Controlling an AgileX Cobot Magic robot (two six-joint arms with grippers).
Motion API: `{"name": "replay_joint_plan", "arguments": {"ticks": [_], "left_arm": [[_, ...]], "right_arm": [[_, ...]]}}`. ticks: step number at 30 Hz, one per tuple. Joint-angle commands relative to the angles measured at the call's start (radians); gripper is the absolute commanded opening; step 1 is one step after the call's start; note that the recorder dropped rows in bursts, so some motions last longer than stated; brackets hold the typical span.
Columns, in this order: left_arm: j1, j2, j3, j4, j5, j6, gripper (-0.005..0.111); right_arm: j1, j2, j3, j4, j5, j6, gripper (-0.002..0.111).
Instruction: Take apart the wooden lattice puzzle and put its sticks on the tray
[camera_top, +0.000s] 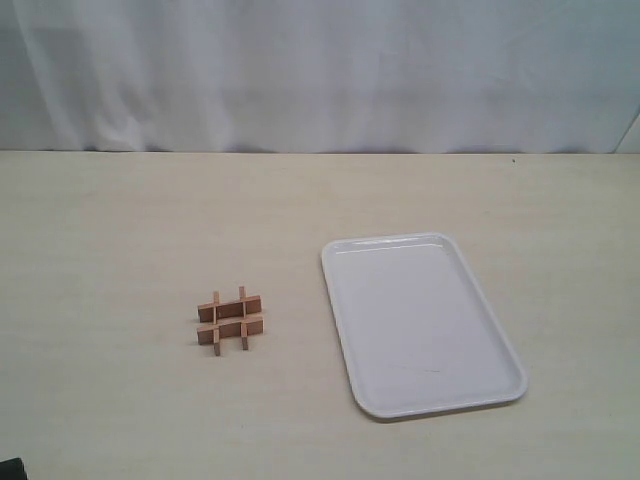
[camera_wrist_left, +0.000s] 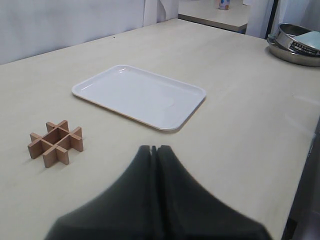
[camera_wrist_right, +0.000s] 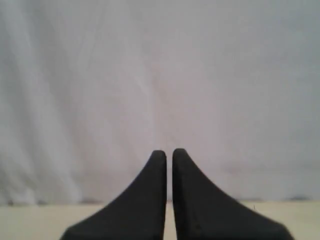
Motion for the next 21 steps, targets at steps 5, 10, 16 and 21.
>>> {"name": "replay_joint_plan", "arguments": {"ticks": [5,10,16,21], "left_arm": [[-0.003,0.0,0.002,-0.004,-0.007,-0.003,0.0],[-0.003,0.0,0.002,-0.004,-0.007,-0.003,0.0],[-0.003,0.0,0.002,-0.004,-0.007,-0.003,0.0],[-0.003,0.0,0.002,-0.004,-0.007,-0.003,0.0]], "right_arm": [[-0.008,0.301,-0.23,0.201,0.564,-0.349,0.004],[0.007,0.47,-0.316,0.372,0.768,-0.439,0.004],[0.261,0.652,-0.402,0.057,0.852,-0.272,0.004],[0.403,0.806,-0.494,-0.032,0.917,-0.225,0.004]]}}
